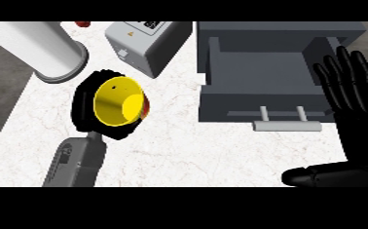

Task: Pick up the cup, place it into the drawer and close the drawer

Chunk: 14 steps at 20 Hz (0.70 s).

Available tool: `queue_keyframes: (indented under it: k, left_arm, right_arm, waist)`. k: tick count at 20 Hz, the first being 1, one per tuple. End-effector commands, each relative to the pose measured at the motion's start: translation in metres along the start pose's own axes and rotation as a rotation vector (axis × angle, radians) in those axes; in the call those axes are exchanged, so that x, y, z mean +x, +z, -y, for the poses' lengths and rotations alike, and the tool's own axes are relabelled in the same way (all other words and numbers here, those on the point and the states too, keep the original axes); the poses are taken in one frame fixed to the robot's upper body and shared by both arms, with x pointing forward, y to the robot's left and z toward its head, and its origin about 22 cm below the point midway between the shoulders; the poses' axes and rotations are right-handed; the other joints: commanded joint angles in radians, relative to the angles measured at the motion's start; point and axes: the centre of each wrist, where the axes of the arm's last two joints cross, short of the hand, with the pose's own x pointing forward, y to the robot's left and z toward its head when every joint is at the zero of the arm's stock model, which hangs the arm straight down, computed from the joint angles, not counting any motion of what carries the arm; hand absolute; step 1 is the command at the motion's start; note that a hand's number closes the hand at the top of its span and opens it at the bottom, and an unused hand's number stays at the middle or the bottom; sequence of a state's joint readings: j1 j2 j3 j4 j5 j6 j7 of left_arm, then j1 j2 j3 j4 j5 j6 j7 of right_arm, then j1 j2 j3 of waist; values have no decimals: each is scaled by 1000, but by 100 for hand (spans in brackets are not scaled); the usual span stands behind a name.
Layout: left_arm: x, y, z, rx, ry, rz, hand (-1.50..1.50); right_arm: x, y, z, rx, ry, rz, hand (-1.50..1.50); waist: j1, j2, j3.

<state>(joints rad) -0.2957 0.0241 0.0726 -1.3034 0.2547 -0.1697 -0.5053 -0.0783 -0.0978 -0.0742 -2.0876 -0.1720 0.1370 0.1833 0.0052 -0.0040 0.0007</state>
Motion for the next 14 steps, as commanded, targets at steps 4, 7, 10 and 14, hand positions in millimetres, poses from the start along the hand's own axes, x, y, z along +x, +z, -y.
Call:
queue_keyframes:
  k: [4, 7, 10, 14]
  left_arm:
    - [40, -61, 62, -37, 25, 21, 150]
    - [52, -77, 75, -54, 0, 16, 150]
    - [65, -107, 79, -53, -34, 36, 150]
    - [72, -118, 110, -64, -56, 25, 150]
  right_arm:
    - [-8, 2, -13, -1, 3, 14, -150]
    - [-10, 1, 3, 1, 14, 19, -150]
    - [7, 4, 7, -10, 10, 20, -150]
    - [8, -23, 18, -13, 18, 23, -150]
  waist:
    - [-8, 3, 0]
    - [-8, 3, 0]
    - [-12, 3, 0]
    - [-7, 4, 0]
